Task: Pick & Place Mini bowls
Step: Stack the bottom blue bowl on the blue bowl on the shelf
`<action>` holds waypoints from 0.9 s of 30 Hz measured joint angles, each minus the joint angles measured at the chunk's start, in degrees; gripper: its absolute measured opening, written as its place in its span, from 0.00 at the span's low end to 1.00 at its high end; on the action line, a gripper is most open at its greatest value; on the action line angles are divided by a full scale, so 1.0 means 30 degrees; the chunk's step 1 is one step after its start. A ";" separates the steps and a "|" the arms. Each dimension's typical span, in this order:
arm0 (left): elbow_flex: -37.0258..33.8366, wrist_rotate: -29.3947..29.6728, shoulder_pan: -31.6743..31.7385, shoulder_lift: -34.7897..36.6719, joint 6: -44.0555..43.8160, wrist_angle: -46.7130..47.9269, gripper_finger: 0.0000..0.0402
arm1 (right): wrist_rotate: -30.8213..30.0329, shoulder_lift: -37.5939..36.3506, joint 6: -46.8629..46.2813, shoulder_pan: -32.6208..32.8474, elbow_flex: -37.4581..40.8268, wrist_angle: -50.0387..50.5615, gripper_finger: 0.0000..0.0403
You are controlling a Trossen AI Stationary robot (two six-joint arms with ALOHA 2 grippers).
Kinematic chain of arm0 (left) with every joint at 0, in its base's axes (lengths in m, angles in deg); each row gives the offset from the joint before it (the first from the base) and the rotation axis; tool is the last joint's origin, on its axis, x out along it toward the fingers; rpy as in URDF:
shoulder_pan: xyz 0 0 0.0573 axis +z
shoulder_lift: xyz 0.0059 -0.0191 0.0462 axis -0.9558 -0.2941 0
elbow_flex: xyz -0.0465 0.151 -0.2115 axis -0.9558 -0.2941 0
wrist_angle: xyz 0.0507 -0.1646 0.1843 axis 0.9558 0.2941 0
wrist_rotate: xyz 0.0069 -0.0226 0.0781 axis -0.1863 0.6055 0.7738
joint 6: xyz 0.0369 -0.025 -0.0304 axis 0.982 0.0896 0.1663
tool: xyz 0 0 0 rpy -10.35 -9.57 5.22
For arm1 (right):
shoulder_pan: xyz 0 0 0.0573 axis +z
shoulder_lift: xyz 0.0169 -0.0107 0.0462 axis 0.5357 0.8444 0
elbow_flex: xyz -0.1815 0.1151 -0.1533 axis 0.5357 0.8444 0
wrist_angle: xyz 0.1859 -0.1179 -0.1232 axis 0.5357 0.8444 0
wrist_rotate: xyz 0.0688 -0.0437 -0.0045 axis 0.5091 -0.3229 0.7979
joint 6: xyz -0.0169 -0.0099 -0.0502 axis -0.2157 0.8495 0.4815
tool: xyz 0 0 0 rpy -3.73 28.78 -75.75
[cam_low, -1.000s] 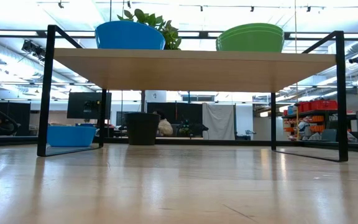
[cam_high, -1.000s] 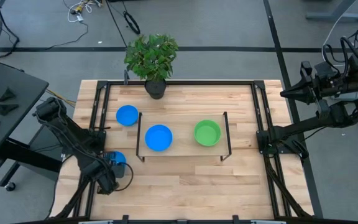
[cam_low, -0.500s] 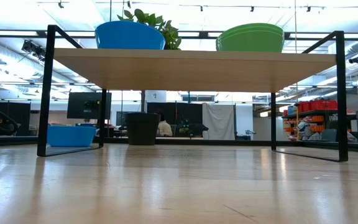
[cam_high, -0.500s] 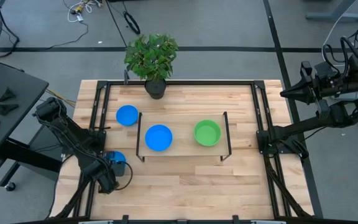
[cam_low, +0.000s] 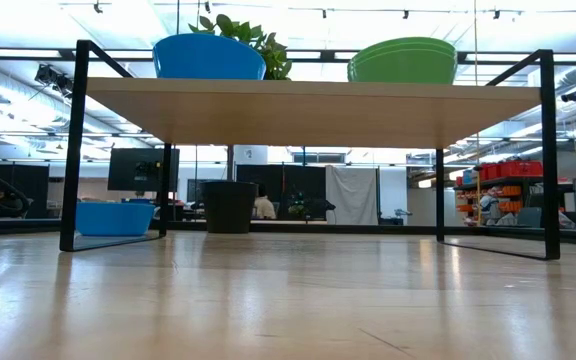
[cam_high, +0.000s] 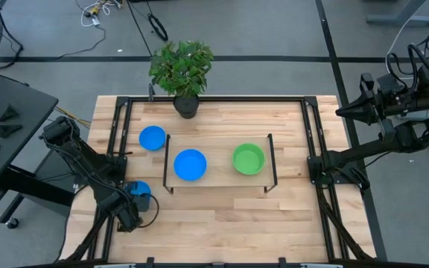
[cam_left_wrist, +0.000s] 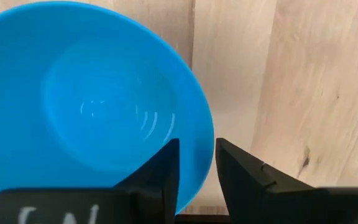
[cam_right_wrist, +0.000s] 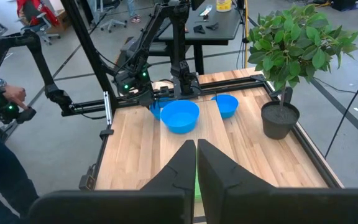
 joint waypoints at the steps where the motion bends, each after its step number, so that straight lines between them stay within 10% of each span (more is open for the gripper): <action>1: 0.0000 -0.0004 0.0000 0.0000 -0.0028 0.0004 0.26 | 0.0004 0.0000 0.0000 0.0007 0.0000 0.0007 0.05; 27: 0.0025 -0.0029 0.0000 -0.0007 -0.0035 0.0076 0.05 | 0.0005 0.0000 0.0000 0.0007 0.0000 0.0003 0.05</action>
